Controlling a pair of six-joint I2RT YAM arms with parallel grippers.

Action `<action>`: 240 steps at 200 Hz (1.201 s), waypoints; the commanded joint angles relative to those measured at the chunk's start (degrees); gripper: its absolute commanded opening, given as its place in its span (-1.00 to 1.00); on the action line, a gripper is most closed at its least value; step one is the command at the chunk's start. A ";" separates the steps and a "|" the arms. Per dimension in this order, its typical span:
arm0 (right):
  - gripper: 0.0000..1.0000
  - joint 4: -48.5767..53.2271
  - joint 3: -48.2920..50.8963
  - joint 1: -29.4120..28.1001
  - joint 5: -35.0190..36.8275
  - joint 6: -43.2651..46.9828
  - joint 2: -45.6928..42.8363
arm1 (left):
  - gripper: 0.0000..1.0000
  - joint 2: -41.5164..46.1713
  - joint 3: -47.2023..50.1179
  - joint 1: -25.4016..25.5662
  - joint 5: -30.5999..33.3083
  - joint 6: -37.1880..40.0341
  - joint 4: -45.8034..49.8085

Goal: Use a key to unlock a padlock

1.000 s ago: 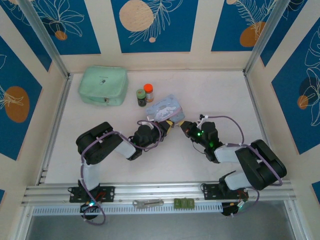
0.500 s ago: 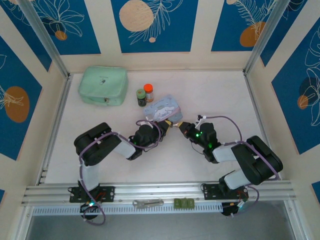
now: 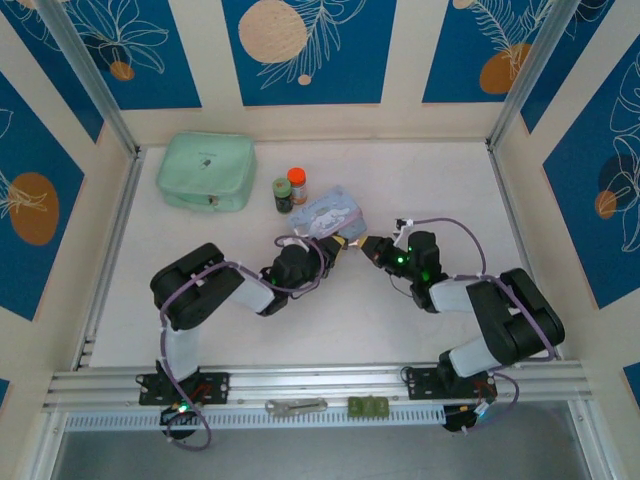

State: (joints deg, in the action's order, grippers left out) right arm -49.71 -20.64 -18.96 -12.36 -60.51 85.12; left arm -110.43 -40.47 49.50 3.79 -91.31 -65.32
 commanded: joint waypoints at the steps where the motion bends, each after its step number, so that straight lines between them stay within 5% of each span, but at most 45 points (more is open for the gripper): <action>1: -1.00 0.81 -2.73 -2.02 -14.95 2.06 2.75 | -1.00 -0.52 -4.43 2.01 -10.68 -0.71 -10.12; 146: -1.00 1.25 -0.76 -2.05 -15.95 1.62 2.44 | -1.00 -1.02 -2.16 0.43 -10.99 -0.56 -9.82; 240: -1.00 11.48 6.05 -9.72 8.31 -3.46 -12.11 | -1.00 1.88 -2.95 0.85 -2.13 1.01 -3.14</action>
State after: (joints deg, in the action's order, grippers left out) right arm -43.64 -15.44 -28.93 -8.69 -63.51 76.53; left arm -111.33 -41.43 49.60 -0.16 -90.17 -64.99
